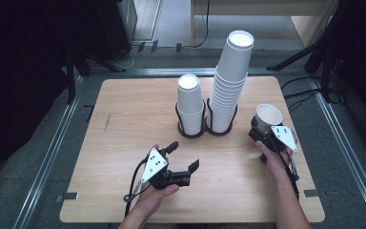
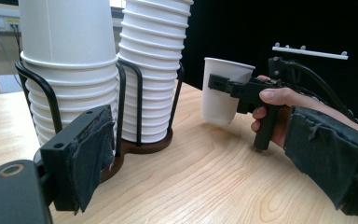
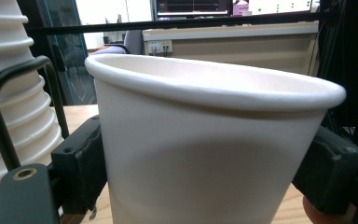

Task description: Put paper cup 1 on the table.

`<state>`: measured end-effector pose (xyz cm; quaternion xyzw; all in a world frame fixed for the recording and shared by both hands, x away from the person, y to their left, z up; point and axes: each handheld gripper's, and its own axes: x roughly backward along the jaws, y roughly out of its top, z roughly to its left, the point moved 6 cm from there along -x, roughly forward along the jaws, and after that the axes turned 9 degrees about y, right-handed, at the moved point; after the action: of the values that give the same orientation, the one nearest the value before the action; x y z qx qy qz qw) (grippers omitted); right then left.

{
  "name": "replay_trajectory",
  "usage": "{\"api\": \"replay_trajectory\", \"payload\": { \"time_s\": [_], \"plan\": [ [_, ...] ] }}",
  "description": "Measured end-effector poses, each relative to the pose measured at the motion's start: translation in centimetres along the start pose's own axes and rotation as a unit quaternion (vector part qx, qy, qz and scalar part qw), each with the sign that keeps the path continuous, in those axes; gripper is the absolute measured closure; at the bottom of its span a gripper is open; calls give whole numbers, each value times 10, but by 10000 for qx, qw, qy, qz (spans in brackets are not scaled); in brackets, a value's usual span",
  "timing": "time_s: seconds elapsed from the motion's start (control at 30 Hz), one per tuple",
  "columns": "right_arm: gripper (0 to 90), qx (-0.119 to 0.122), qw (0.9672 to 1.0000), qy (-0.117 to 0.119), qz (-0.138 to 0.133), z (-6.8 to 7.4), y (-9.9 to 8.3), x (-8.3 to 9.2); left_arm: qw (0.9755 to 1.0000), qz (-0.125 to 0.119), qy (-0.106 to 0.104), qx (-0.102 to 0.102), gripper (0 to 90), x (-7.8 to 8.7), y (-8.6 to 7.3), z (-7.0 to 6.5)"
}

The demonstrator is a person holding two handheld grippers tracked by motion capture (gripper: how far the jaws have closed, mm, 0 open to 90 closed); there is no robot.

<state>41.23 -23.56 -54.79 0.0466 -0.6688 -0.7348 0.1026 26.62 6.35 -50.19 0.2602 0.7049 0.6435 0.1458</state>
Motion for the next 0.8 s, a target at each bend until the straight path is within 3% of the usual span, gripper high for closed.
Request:
{"api": "replay_trajectory", "payload": {
  "time_s": [0.8],
  "plan": [
    [148, -281, 9994, -130, 164, -9, -11, 1, 10000, 23, 14, -8, 89, 0, 0, -1]
  ]
}}
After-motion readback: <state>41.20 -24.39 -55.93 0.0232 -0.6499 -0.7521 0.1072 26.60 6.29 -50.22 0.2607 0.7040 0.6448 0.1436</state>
